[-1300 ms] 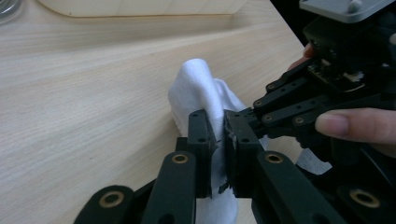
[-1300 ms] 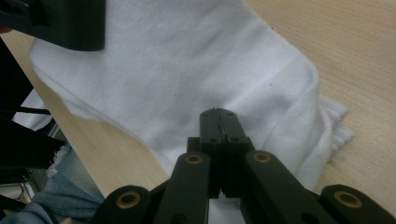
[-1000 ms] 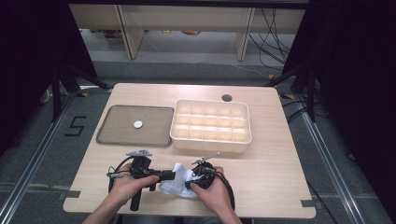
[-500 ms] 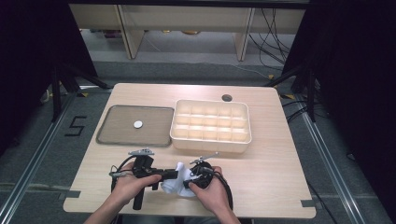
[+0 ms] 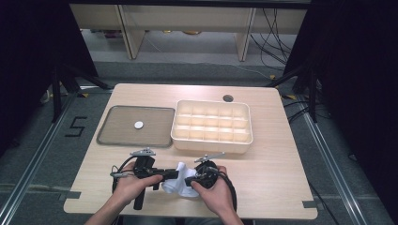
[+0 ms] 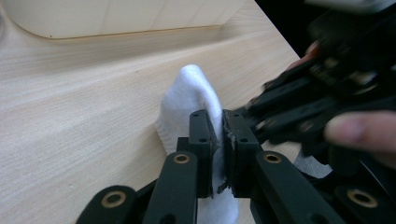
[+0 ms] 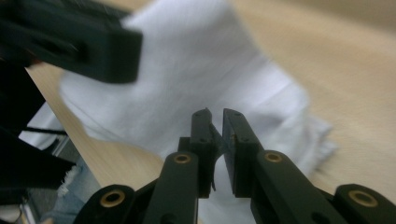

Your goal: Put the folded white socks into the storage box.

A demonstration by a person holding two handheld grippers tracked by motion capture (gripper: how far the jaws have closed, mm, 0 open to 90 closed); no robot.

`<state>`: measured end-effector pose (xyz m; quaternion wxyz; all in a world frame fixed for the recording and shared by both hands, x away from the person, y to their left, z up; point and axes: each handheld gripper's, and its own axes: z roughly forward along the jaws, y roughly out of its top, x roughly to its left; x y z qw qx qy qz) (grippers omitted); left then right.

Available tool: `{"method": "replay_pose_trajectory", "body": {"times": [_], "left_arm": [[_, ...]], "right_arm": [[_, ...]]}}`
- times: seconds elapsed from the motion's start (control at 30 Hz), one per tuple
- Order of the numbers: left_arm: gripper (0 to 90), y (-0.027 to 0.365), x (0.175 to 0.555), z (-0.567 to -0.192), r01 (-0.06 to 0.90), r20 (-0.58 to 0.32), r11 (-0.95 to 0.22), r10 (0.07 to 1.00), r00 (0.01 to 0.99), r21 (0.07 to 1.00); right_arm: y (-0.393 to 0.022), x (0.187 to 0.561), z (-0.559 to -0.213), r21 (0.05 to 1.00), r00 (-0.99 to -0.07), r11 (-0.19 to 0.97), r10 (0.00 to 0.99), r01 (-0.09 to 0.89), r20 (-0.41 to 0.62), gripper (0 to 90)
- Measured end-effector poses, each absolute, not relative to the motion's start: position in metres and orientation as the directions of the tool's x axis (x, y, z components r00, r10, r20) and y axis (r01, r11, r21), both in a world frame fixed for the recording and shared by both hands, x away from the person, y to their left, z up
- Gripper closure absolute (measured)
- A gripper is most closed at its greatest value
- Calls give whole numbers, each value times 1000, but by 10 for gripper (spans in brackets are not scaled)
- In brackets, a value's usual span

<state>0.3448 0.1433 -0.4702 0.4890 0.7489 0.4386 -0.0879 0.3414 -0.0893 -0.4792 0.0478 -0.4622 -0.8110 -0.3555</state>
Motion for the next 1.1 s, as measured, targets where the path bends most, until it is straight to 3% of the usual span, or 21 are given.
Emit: {"method": "replay_pose_trajectory", "body": {"times": [0.13,0.27,0.57,1.1], "left_arm": [[825,143,345,-471,739,-555,-139,573,603,660],[825,141,344,-470,734,-548,-139,577,605,664],[824,138,344,-470,731,-541,-151,577,612,665],[821,126,345,-473,727,-529,-175,578,622,664]], "right_arm": [[-108,339,-464,573,-538,277,765,771,355,887],[-123,340,-467,544,-490,269,813,795,314,900],[-113,336,-487,502,-501,303,804,810,322,900],[-106,338,-488,492,-512,318,794,810,330,896]]}}
